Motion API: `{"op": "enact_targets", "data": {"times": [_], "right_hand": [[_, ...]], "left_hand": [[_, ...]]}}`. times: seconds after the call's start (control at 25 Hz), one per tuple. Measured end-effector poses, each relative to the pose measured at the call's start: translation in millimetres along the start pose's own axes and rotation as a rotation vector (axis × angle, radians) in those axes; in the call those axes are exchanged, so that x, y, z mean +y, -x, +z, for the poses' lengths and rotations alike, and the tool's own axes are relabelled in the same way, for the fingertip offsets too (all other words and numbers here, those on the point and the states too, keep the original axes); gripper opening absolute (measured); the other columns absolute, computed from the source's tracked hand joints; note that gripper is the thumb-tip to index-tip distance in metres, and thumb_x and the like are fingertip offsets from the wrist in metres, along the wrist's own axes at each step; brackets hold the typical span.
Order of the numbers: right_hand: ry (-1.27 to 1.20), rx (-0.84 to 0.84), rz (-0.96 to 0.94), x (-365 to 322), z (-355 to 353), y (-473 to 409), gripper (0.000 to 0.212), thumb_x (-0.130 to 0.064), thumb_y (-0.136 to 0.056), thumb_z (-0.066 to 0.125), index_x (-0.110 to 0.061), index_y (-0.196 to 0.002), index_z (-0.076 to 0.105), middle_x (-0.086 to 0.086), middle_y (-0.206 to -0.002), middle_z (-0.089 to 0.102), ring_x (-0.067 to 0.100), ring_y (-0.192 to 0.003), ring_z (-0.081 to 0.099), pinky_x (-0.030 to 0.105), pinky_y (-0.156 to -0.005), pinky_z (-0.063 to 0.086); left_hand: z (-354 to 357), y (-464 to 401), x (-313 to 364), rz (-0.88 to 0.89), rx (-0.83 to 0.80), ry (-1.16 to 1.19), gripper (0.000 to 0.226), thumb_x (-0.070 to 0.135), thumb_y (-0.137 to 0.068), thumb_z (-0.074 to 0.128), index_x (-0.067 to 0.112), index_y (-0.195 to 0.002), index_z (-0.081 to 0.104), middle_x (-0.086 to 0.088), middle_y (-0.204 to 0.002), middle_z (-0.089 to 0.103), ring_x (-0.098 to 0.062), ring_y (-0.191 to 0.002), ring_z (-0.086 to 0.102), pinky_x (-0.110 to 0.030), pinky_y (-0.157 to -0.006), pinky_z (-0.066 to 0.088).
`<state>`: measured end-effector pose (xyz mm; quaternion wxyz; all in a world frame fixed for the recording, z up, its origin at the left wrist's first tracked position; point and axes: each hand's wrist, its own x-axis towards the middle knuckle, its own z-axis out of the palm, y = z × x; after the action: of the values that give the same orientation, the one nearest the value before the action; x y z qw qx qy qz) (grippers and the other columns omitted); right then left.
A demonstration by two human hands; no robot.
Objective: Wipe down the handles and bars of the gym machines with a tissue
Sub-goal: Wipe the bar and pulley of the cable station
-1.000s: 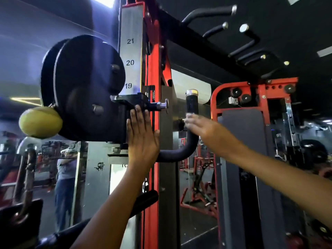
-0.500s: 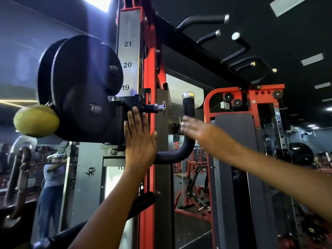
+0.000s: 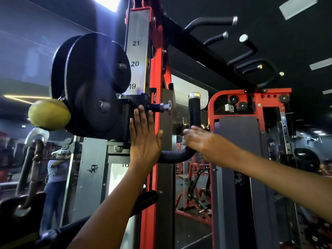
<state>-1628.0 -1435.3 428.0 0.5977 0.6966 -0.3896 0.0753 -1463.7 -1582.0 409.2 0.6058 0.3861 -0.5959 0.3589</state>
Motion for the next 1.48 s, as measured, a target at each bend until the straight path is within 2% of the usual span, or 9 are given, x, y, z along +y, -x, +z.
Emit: {"op": "enact_targets", "data": {"times": [0.28,0.44,0.6,0.84,0.92,1.04,1.2,1.4,1.48], "right_hand": [[0.026,0.217,0.297,65,-18,-50,0.04,0.012,-0.075,0.061,0.002,-0.114,0.061,0.021,-0.122,0.058,0.038,-0.117,0.053,0.053,-0.097,0.046],[0.016,0.151,0.124,3,19,10,0.066,0.017,-0.057,0.07,-0.002,-0.12,0.06,0.017,-0.127,0.057,0.03,-0.121,0.052,0.045,-0.101,0.039],[-0.009,0.293,0.143,24,9,-11,0.042,0.007,-0.08,0.048,0.002,-0.12,0.058,0.02,-0.128,0.056,0.031,-0.121,0.052,0.043,-0.105,0.034],[-0.633,0.533,0.759,-13,43,-16,0.064,0.015,-0.087,0.047,-0.015,-0.142,0.033,-0.001,-0.15,0.029,0.021,-0.132,0.041,0.022,-0.103,0.04],[-0.703,0.601,0.854,-72,59,13,0.065,0.013,-0.087,0.049,-0.022,-0.14,0.034,0.0,-0.146,0.039,0.023,-0.112,0.06,0.03,-0.091,0.053],[-0.829,0.777,1.09,-52,51,-2,0.056,0.008,-0.09,0.046,-0.023,-0.136,0.043,-0.002,-0.131,0.054,0.0,-0.076,0.057,0.012,-0.066,0.051],[-0.925,0.717,1.084,28,17,-57,0.048,0.006,-0.095,0.038,-0.015,-0.137,0.045,-0.009,-0.139,0.044,0.005,-0.11,0.055,0.015,-0.094,0.045],[-1.471,0.719,1.224,-35,29,-21,0.039,0.0,-0.098,0.034,-0.019,-0.123,0.057,-0.009,-0.116,0.059,0.008,-0.106,0.057,0.021,-0.088,0.05],[-1.598,0.532,1.319,-49,37,-5,0.033,0.001,-0.096,0.036,-0.017,-0.105,0.062,0.001,-0.093,0.063,0.014,-0.086,0.061,0.03,-0.084,0.052]], "left_hand": [[-20,-62,2,0.104,0.009,0.128,0.07,0.051,-0.096,0.005,0.01,-0.153,0.002,-0.009,-0.161,-0.004,-0.015,-0.145,-0.013,-0.026,-0.114,-0.019],[-9,-61,-5,0.13,-0.019,0.028,0.075,0.052,-0.094,-0.003,0.008,-0.154,0.007,-0.008,-0.162,0.001,-0.018,-0.149,-0.003,-0.027,-0.115,-0.015],[-10,-61,-5,0.124,-0.002,0.058,0.072,0.05,-0.096,0.001,0.008,-0.153,0.013,-0.009,-0.161,0.008,-0.022,-0.149,0.006,-0.03,-0.116,-0.009],[-11,-53,-5,0.148,-0.032,0.051,0.071,0.049,-0.093,-0.003,0.012,-0.153,0.006,-0.005,-0.162,0.001,-0.019,-0.148,-0.004,-0.029,-0.114,-0.015],[-10,-53,-5,0.146,-0.029,0.044,0.072,0.049,-0.093,-0.004,0.012,-0.154,0.006,-0.005,-0.162,0.0,-0.019,-0.148,-0.005,-0.029,-0.113,-0.018],[-11,-52,-5,0.145,-0.027,0.04,0.071,0.048,-0.094,-0.001,0.012,-0.154,0.009,-0.006,-0.162,0.003,-0.019,-0.149,-0.002,-0.027,-0.112,-0.021],[-13,-51,-5,0.139,-0.036,0.04,0.064,0.047,-0.1,0.005,0.013,-0.154,0.002,-0.004,-0.162,-0.004,-0.018,-0.148,-0.008,-0.026,-0.111,-0.023],[-13,-50,-4,0.141,-0.029,0.047,0.069,0.048,-0.095,-0.003,0.013,-0.154,0.005,-0.004,-0.162,-0.001,-0.018,-0.148,-0.008,-0.025,-0.11,-0.024],[-11,-50,-4,0.146,-0.039,0.036,0.069,0.047,-0.095,-0.003,0.013,-0.154,0.006,-0.005,-0.162,0.0,-0.018,-0.148,-0.007,-0.025,-0.109,-0.025]]}}
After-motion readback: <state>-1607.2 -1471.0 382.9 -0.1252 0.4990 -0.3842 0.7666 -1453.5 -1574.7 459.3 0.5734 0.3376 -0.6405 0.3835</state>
